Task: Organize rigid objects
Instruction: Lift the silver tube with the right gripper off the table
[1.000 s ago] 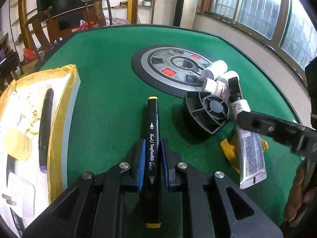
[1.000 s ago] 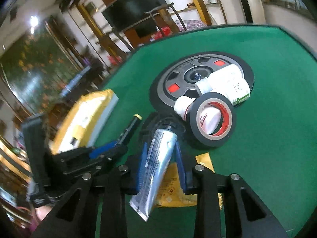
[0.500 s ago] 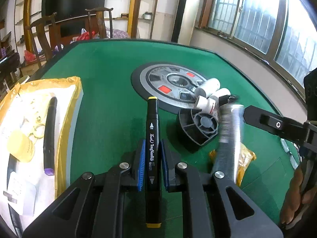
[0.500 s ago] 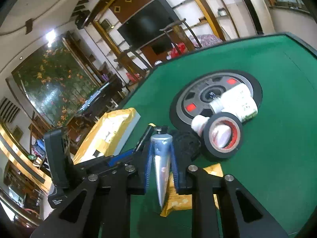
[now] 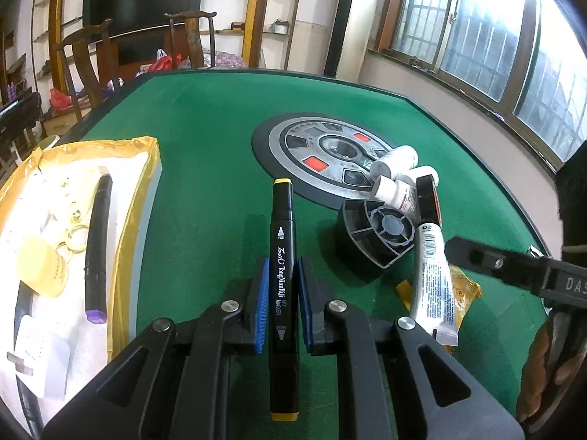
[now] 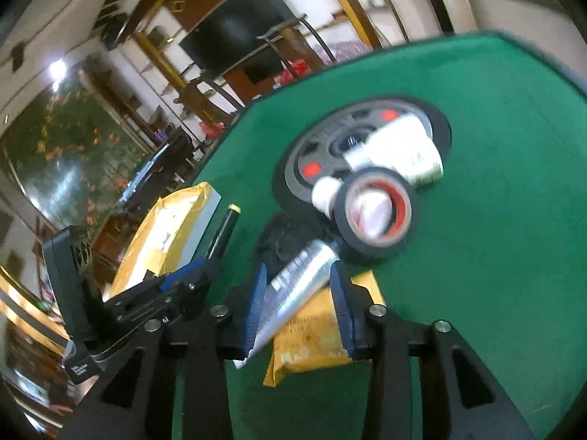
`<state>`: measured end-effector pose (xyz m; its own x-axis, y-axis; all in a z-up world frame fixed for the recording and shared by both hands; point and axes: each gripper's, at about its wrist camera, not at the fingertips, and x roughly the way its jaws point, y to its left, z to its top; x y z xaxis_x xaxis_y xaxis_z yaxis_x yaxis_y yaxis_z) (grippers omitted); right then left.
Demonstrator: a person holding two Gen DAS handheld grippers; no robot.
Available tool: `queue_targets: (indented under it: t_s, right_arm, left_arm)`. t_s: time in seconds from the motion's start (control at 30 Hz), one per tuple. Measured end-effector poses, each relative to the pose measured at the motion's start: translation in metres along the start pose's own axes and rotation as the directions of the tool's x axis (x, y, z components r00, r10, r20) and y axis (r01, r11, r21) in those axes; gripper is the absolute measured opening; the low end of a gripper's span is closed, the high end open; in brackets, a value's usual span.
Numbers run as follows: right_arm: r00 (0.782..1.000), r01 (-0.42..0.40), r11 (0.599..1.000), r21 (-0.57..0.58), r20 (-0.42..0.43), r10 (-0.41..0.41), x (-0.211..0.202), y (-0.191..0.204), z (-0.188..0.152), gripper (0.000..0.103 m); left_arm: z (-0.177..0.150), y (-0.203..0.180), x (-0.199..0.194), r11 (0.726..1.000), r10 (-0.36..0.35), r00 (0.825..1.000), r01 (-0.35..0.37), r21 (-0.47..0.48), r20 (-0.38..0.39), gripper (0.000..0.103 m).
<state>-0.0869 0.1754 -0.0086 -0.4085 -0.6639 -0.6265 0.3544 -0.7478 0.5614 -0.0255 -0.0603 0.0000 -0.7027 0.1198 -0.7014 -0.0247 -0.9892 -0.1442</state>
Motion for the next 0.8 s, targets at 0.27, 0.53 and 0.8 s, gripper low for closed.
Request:
queue_targets:
  t_s: [0.27,0.53,0.8]
  right_arm:
    - [0.996,-0.017,0.998,0.069,-0.091,0.023,0.026,-0.011,0.013,0.037]
    - [0.993,-0.116,0.991,0.062,-0.025,0.118,0.013,-0.016,0.011,0.019]
    - [0.985,-0.140,0.989,-0.040,0.099,0.143,-0.016,0.002,0.010,0.018]
  left_arm:
    - [-0.002,-0.003,-0.002,1.000,-0.004,1.000,0.003,0.013,0.005,0.012]
    - [-0.003,-0.002,-0.003,1.000,-0.012,1.000,0.012,0.007,0.002,0.012]
    - [-0.001,-0.002,-0.013,0.999,-0.050,0.997,0.050,0.004,0.052,0.012]
